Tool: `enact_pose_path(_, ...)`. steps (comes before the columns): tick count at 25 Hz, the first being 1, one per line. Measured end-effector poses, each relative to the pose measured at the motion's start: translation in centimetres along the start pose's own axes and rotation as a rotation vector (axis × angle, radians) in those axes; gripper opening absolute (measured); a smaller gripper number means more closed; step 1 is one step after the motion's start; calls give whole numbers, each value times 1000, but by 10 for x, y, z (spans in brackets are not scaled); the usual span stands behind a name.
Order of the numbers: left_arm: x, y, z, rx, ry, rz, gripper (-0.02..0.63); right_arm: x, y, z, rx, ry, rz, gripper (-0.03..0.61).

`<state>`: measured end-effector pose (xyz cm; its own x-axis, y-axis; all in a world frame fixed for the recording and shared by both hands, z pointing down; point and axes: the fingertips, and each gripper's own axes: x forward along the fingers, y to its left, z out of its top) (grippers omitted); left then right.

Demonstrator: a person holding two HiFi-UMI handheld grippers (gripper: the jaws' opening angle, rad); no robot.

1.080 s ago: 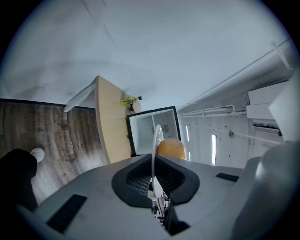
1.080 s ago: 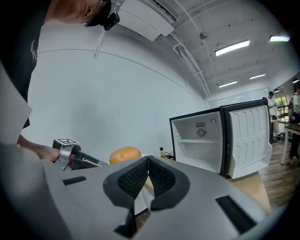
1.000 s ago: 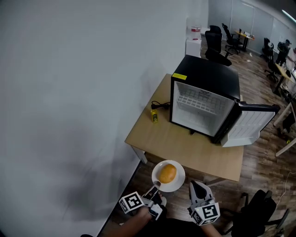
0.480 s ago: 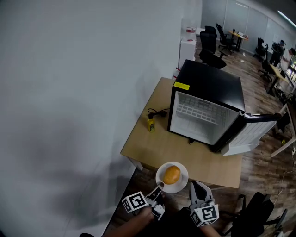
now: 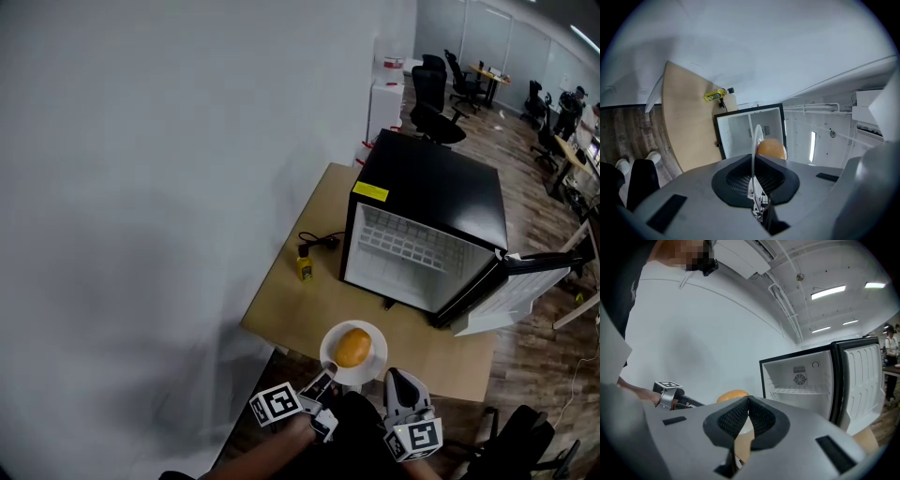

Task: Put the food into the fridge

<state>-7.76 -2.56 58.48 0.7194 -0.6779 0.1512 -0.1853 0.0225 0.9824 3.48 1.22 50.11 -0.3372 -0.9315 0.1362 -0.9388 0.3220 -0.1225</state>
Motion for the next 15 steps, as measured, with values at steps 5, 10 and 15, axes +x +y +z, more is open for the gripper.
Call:
enact_pose_path(5,39,-12,12,8,6,-8,18,27,-36,16,11,2,-19,60)
enact_pose_path(10,77,-18,31,8,9,-16,18,56,-69,45,24,-45,-29,60)
enact_pose_path(15,104,-14,43,11,14,-17,18,75,-90,46,4,-3,-65,60)
